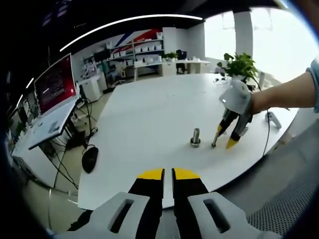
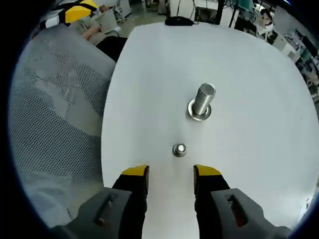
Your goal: Place the washer onto the threaded stud by aligning its center hole with the stud, sliding it down to the base, and recovering from edge contact or off-axis alignment until the washer reaches the visible bottom stop.
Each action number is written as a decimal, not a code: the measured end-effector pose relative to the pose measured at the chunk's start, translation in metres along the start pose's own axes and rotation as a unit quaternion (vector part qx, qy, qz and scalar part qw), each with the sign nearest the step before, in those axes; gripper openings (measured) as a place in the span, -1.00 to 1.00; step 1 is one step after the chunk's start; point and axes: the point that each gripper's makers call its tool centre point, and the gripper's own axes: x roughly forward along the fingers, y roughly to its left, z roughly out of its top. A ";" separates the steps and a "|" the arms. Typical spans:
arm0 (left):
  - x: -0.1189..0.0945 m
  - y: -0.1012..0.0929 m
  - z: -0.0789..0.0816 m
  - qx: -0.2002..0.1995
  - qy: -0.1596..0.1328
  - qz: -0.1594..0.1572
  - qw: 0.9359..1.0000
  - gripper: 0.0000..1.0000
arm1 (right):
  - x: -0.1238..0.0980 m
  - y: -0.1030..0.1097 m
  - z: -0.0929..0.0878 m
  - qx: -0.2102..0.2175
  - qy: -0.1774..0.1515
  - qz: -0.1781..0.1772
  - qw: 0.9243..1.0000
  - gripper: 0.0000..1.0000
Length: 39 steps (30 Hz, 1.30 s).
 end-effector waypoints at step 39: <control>0.000 -0.008 -0.003 0.022 0.010 -0.017 1.000 -0.94 | -0.068 -0.050 -0.129 0.182 -0.059 -0.137 0.972 -0.46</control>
